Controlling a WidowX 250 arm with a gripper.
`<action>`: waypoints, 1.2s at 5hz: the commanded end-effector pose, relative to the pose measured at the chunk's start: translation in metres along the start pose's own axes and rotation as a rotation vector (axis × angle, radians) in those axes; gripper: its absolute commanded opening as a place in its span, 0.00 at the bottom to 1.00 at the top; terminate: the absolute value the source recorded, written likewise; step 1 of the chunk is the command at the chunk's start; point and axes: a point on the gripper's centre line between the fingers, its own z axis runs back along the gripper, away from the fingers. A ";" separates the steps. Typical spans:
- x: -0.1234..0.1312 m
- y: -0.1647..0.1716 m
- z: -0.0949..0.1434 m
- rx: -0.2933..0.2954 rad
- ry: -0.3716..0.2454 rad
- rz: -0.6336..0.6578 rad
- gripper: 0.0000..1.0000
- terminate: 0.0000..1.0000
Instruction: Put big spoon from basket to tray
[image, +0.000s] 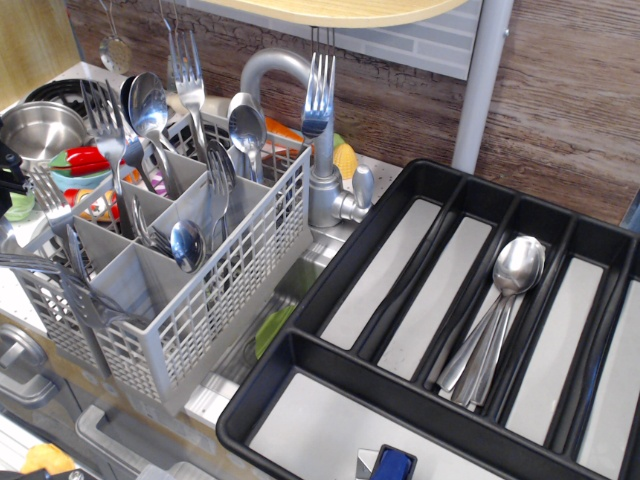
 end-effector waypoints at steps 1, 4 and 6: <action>0.012 -0.014 0.060 0.138 -0.015 0.010 0.00 0.00; 0.031 -0.060 0.136 0.354 0.044 -0.061 0.00 0.00; 0.042 -0.121 0.191 0.587 0.159 -0.357 0.00 0.00</action>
